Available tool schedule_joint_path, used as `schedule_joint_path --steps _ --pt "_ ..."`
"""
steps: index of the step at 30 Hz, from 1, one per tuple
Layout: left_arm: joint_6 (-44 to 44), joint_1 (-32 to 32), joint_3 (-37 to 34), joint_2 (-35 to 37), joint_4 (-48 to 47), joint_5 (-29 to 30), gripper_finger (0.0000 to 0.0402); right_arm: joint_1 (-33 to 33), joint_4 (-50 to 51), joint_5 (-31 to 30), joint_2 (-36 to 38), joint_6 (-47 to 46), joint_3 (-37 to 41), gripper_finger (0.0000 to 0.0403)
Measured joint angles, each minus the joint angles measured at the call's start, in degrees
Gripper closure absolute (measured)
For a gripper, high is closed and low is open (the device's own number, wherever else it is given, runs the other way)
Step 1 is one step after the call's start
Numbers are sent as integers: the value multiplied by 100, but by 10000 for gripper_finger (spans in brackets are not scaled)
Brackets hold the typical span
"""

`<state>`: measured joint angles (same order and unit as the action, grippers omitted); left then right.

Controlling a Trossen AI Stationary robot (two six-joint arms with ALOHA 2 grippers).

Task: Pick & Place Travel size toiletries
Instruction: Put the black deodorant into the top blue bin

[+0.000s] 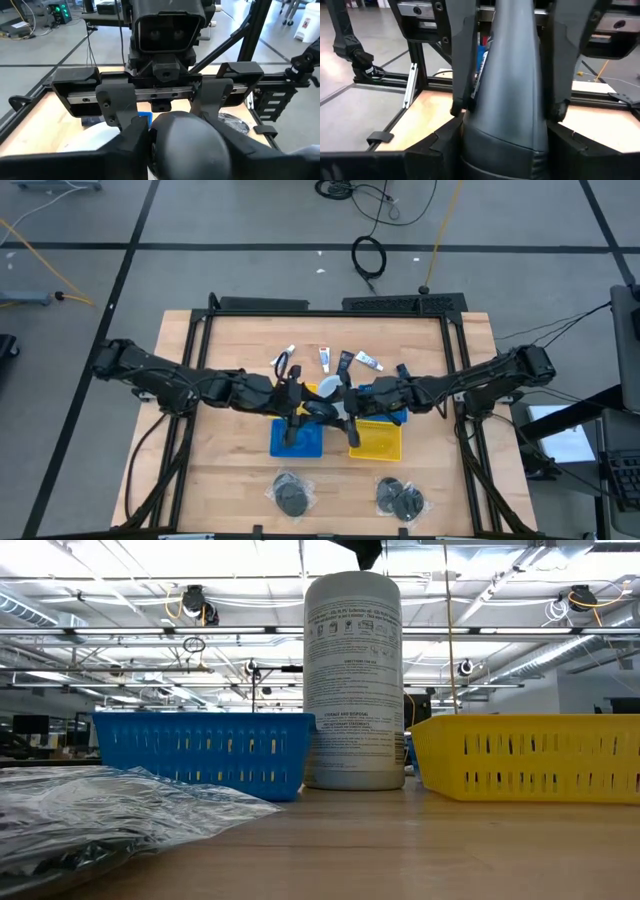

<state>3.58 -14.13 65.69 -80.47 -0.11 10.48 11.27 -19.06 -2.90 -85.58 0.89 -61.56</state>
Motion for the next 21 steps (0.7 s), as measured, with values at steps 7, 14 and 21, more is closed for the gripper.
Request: schedule_joint_path --steps 7,14,21 --pt "191 -6 0 17 14 -2 93 4 61 -5 -2 52 7 216" --pt "195 -11 0 100 -287 -2 44 14 340 -141 288 88 11 216" --pt "425 -67 -1 521 -1143 219 40 227 1601 -1137 1032 79 11 216"
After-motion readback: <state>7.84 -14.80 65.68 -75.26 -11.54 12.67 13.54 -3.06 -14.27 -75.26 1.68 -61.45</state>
